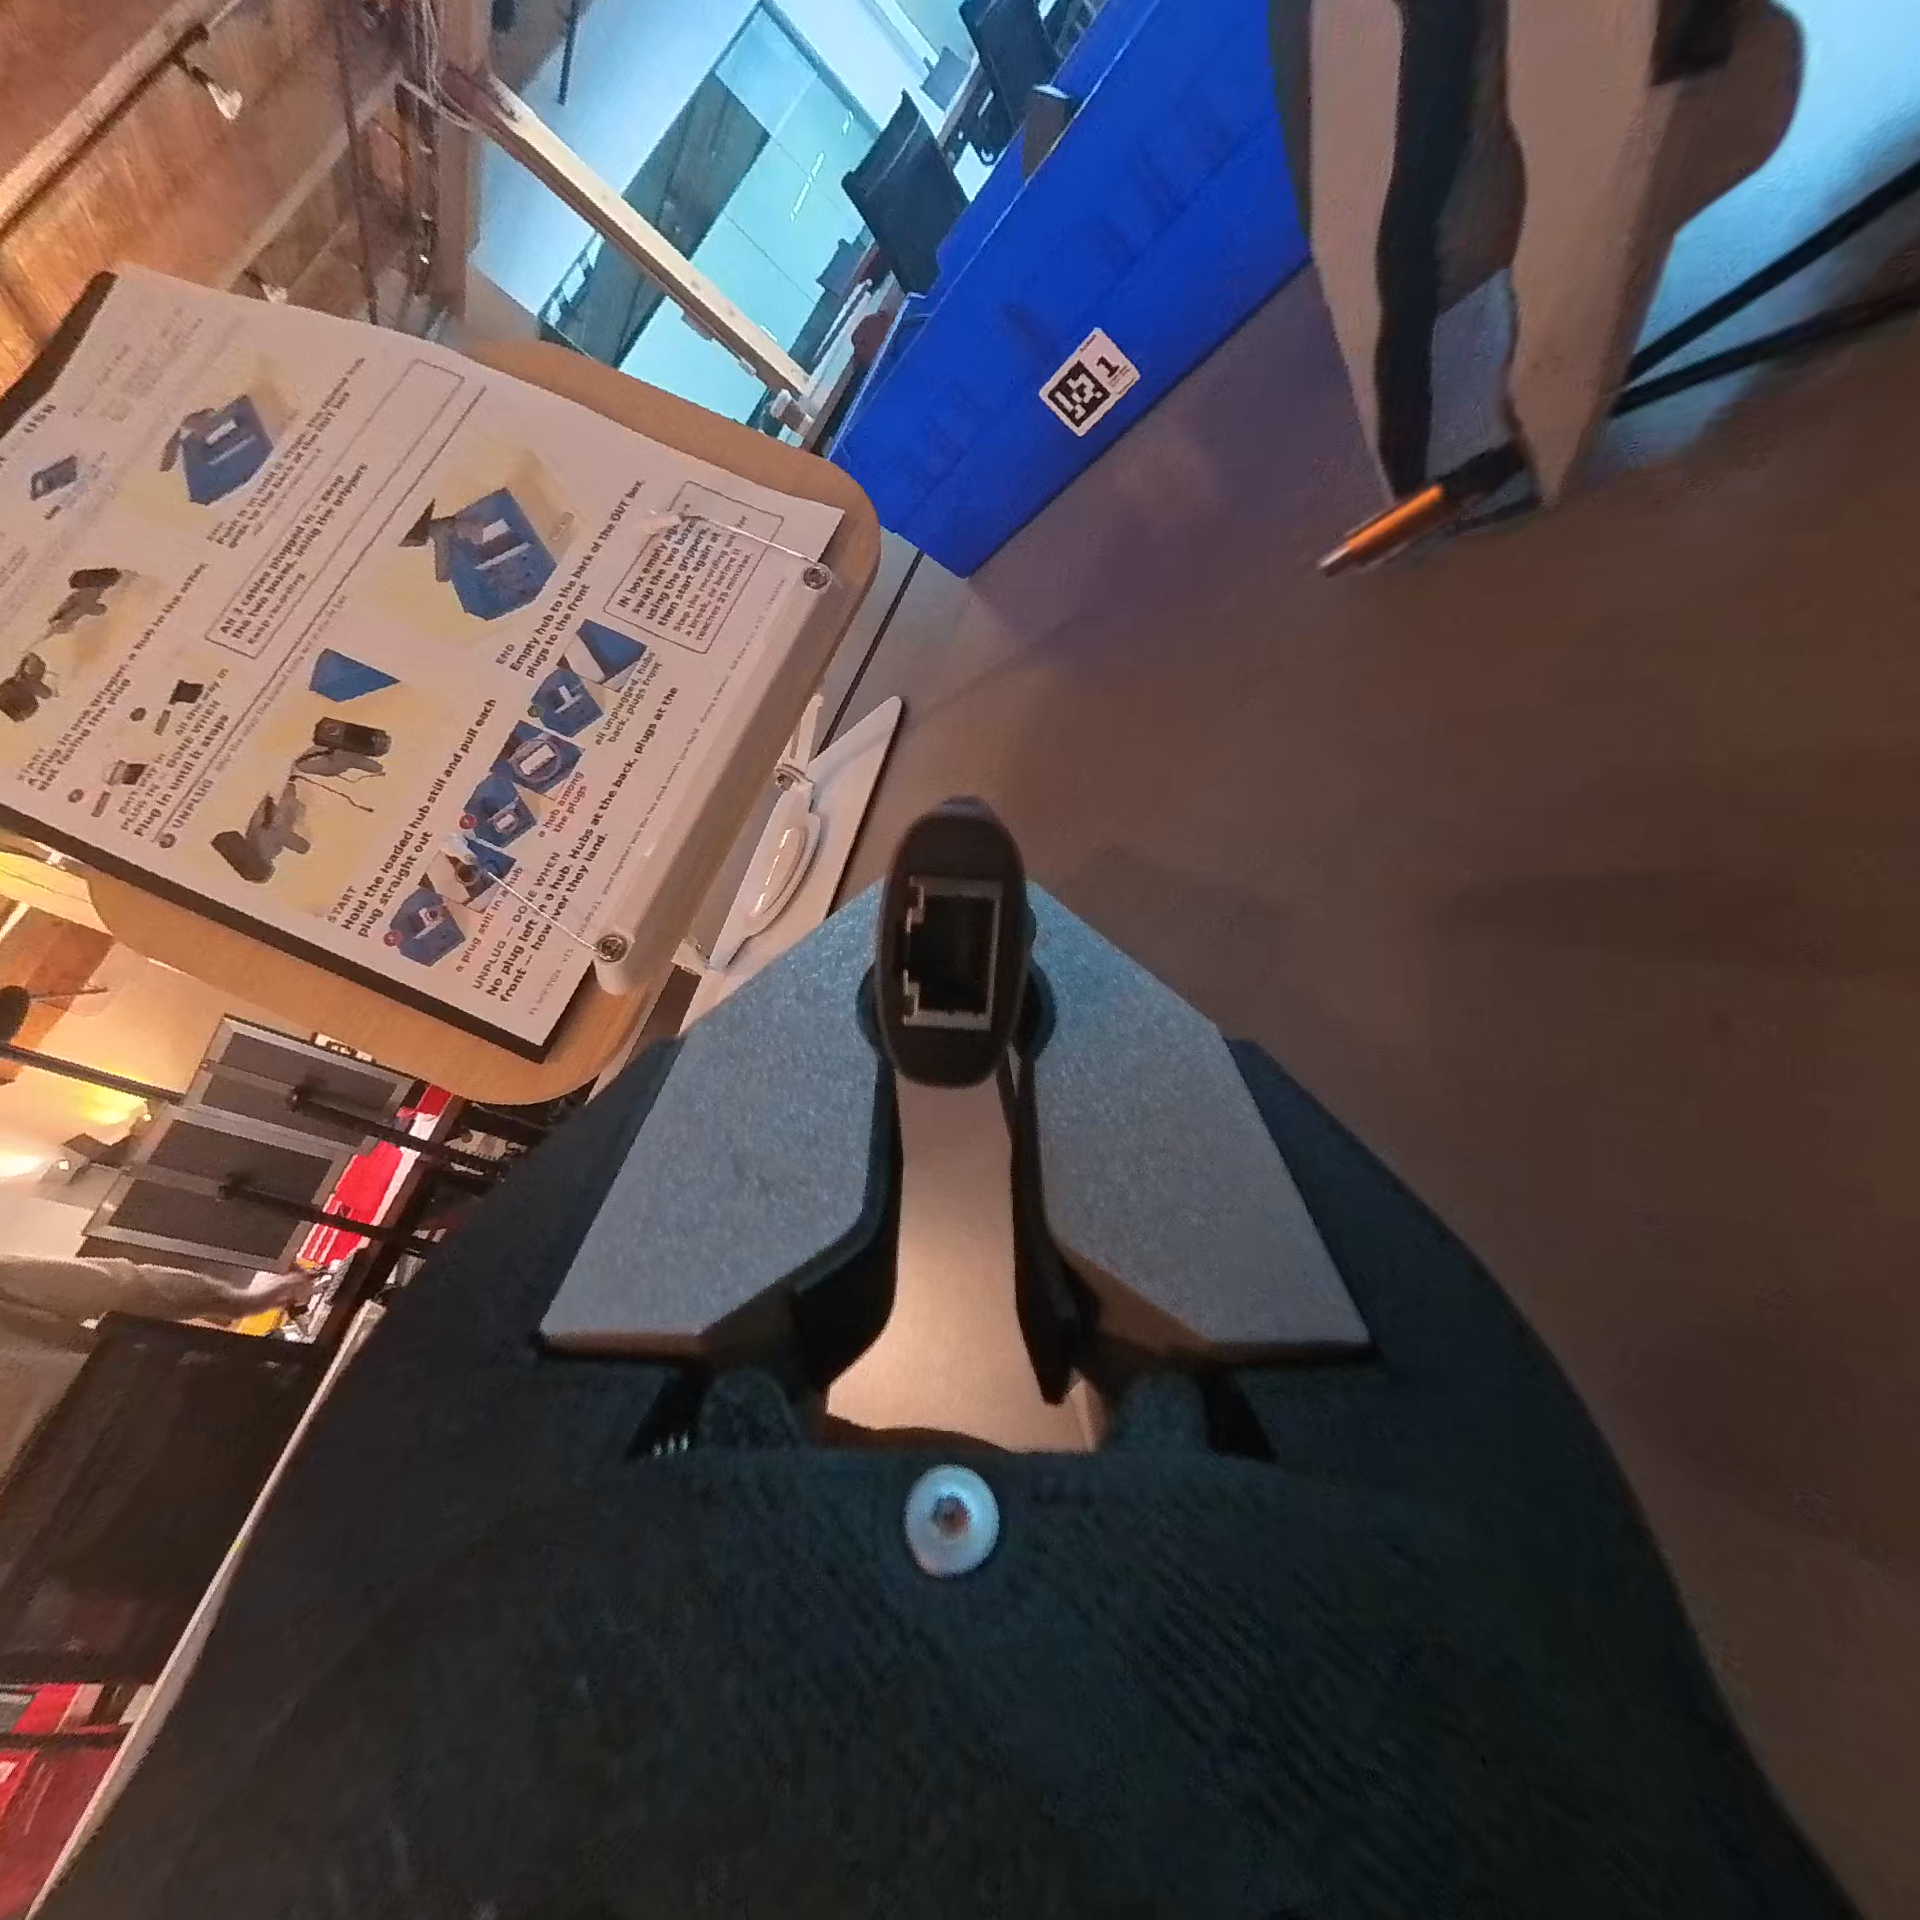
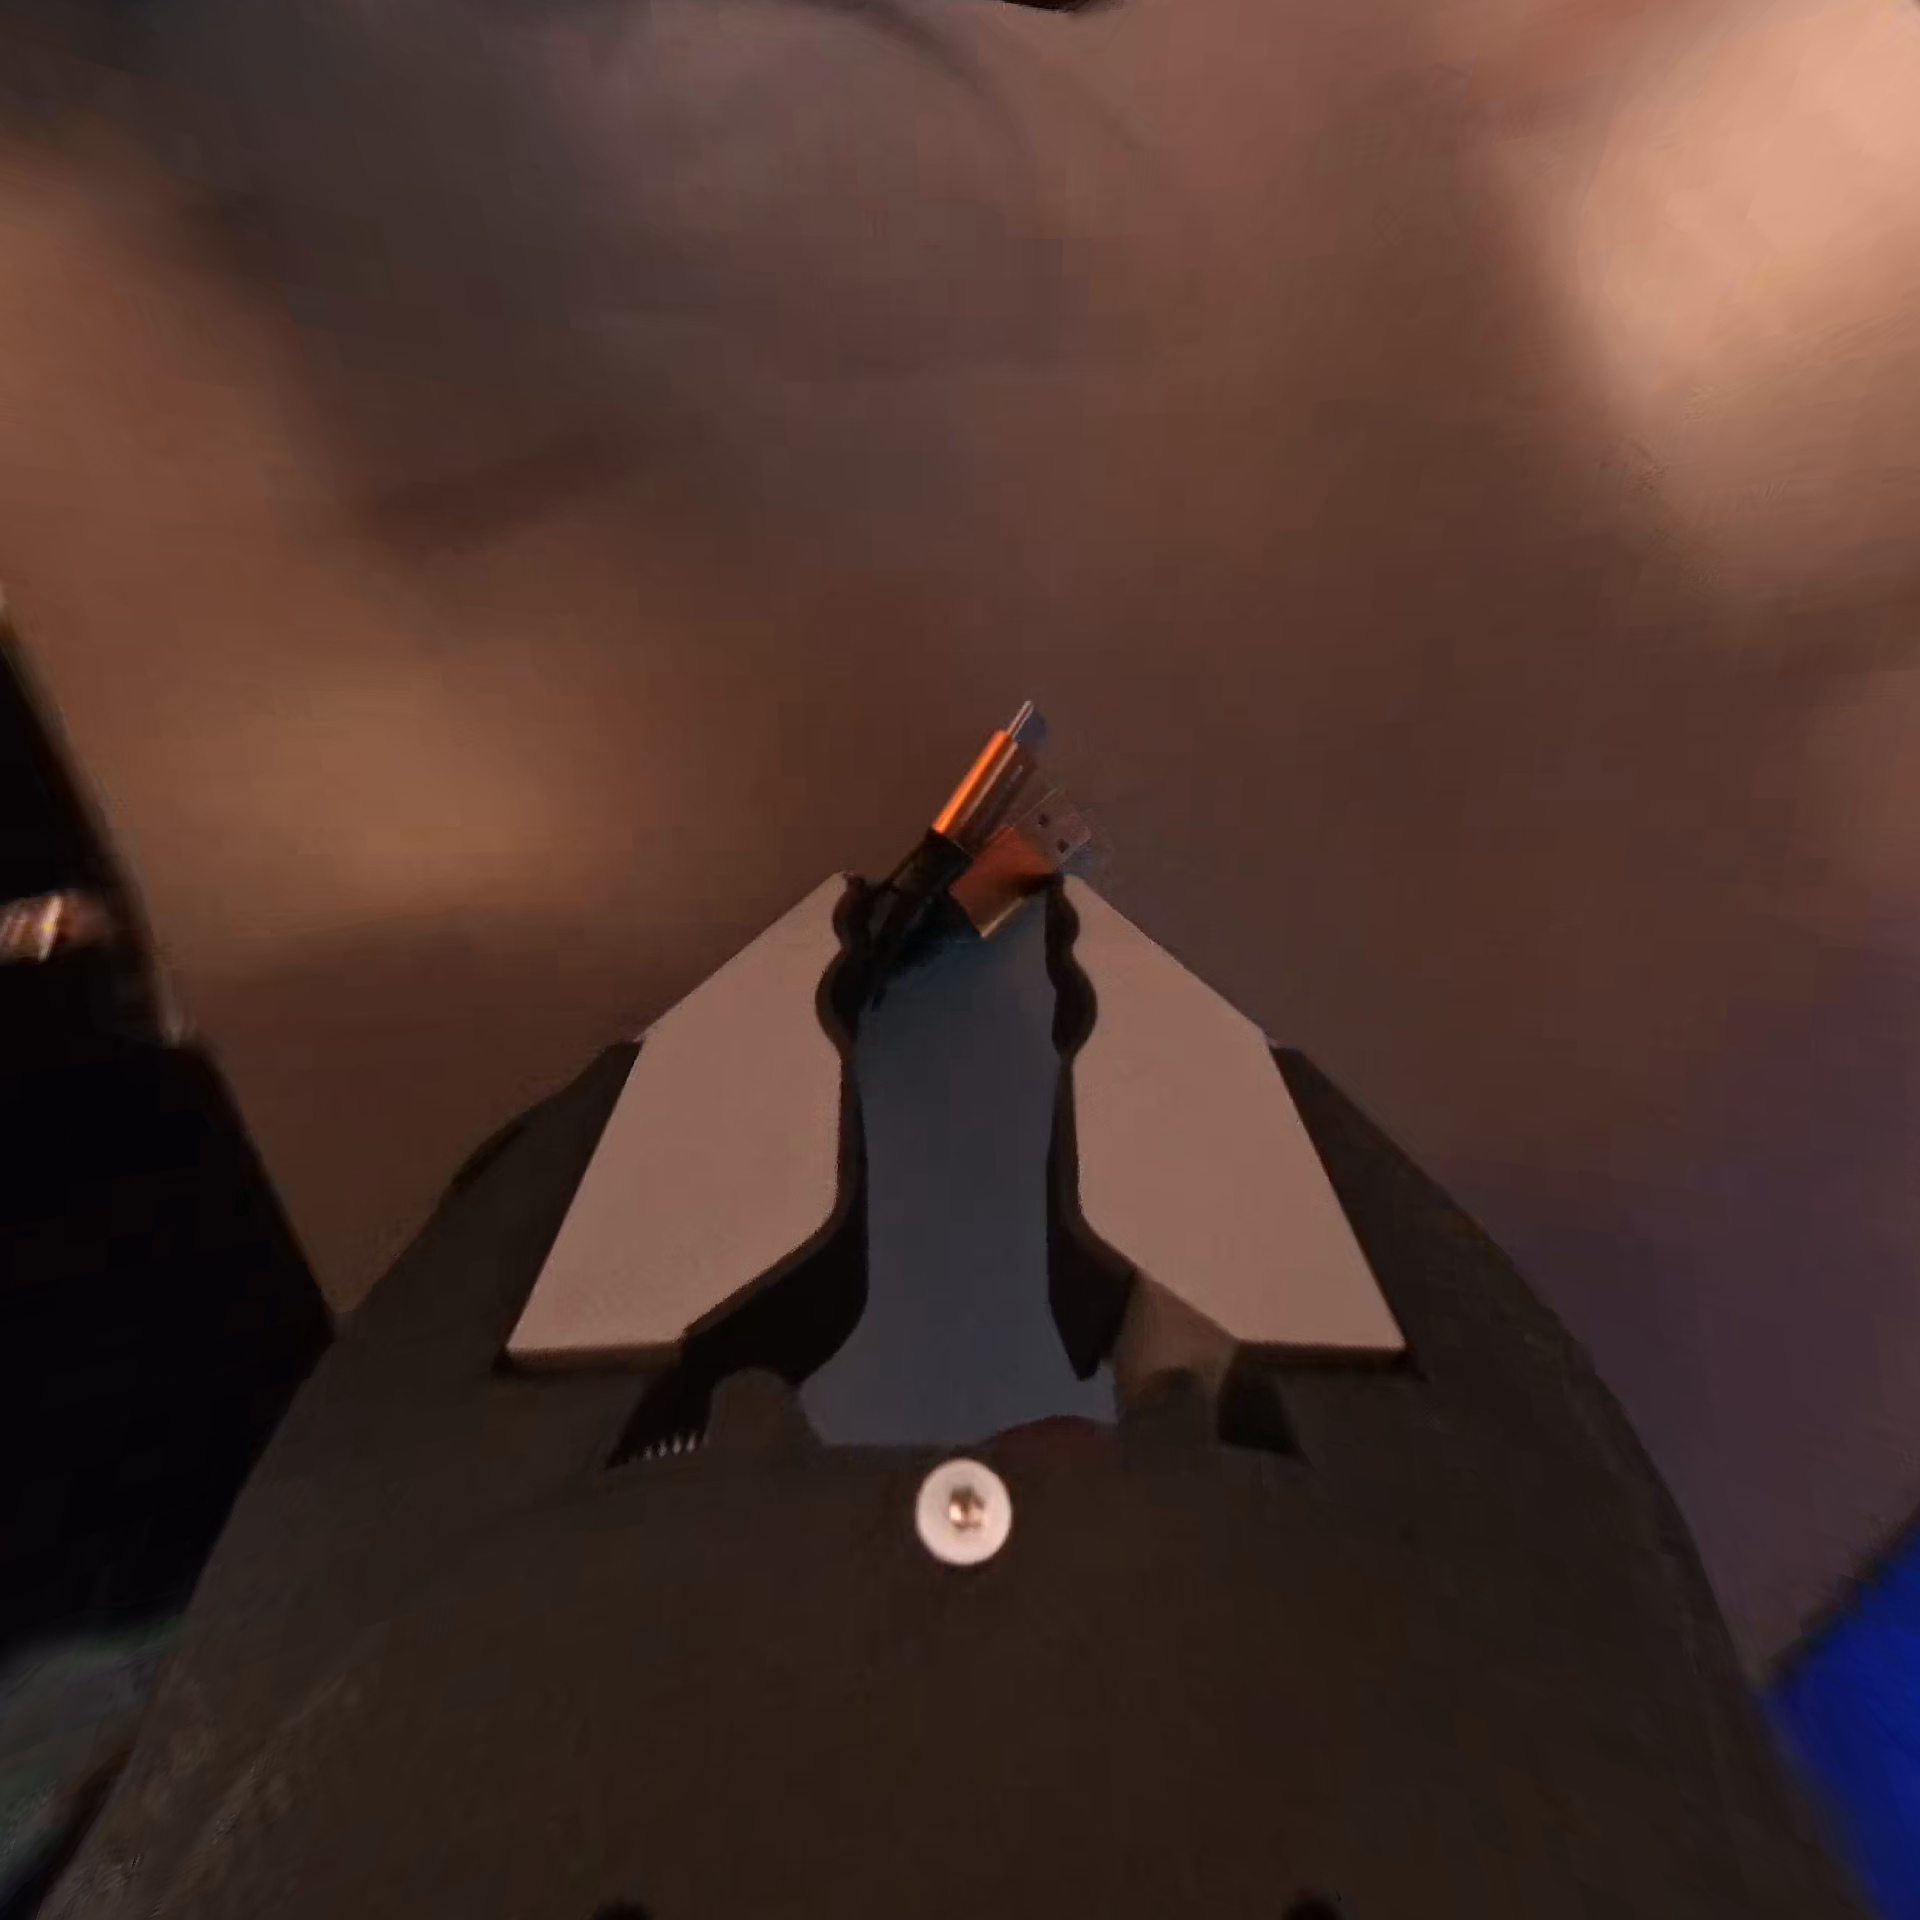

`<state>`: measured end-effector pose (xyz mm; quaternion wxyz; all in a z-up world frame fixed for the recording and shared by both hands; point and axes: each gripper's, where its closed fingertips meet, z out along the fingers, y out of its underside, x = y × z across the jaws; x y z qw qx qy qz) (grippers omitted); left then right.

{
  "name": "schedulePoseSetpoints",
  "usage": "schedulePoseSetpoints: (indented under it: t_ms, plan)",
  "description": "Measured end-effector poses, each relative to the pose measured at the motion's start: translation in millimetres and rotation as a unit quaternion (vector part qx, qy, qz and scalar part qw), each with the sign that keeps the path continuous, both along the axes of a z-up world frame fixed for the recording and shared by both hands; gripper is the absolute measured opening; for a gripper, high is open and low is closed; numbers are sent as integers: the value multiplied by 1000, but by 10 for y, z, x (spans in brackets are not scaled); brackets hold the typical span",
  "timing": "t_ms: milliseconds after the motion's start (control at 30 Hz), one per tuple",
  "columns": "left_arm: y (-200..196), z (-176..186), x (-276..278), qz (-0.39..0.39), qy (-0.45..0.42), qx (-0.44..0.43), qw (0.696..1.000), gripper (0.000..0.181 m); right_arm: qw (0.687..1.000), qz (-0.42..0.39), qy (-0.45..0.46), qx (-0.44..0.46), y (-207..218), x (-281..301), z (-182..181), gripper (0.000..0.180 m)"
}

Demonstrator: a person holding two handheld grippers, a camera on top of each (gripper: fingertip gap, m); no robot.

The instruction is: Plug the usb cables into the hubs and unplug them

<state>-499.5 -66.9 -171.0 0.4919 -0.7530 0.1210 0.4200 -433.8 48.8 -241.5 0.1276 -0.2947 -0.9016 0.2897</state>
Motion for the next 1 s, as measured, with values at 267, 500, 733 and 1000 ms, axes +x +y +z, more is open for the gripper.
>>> schedulePoseSetpoints:
  t_ms: [267, 500, 733, 1000]
  plan:
    - [2, -4, 20, -2, 8, -9, 1000, 14, 993, 114, 36, 18, 50, 358, 381, 47]
    - [-13, -12, -13, 8, 2, -10, 1000, 14, 984, -163, -64, -30, 241, 341, 169, 37]
    - [-1, -45, 0, 9, 3, -18, 1000, 15, 969, -240, -38, -37, 266, 263, 116, 44]
    - [-1, -45, 32, 2, 0, -19, 1000, 14, 982, -187, -19, 13, 128, 327, -56, 25]
